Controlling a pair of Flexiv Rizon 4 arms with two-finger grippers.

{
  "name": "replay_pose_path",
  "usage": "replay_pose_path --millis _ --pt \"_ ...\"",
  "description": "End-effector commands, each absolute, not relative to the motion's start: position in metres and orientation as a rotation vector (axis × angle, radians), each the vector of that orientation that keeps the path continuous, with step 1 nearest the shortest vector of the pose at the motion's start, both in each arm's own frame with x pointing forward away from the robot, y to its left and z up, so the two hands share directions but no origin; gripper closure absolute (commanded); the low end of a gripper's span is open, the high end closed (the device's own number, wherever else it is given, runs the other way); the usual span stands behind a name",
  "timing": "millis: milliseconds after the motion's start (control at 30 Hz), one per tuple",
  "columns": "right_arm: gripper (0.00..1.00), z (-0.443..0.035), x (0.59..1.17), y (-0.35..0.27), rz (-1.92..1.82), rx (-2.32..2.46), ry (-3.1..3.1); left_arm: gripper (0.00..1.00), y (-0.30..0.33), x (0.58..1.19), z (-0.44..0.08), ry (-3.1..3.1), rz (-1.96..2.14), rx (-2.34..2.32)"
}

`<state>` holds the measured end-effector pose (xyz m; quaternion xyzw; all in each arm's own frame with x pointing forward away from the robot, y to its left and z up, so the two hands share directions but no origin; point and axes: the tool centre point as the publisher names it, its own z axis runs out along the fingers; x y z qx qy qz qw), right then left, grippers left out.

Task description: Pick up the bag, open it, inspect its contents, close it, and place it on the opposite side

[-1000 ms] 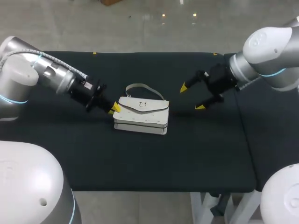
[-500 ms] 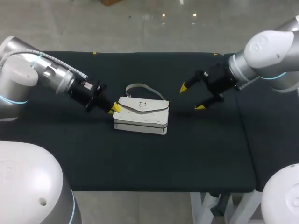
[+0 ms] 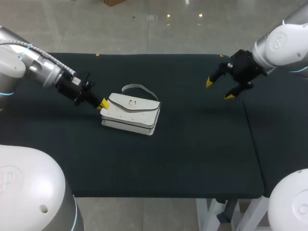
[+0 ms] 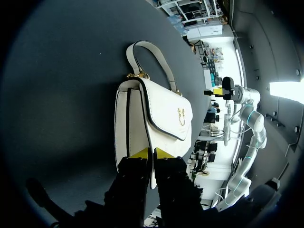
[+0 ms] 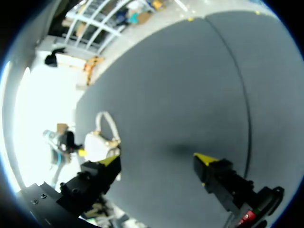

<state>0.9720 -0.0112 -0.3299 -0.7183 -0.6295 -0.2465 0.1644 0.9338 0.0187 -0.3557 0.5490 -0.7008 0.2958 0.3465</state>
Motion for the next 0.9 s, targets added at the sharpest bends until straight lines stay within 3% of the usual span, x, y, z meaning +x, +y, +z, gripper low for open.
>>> replay_pose_path --millis 33,533,900 --pt "0.00 -0.318 0.974 -0.032 -0.670 -2.076 -1.873 1.00 0.049 0.960 -0.357 -1.823 0.725 1.388" --pt "0.00 -0.297 0.994 -0.110 -0.498 -2.145 -2.129 1.00 0.136 1.013 -0.356 -1.910 0.737 1.417" --pt "0.00 -0.297 0.994 -0.110 -0.498 -2.145 -2.129 1.00 0.187 1.051 -0.357 -1.888 0.775 1.489"
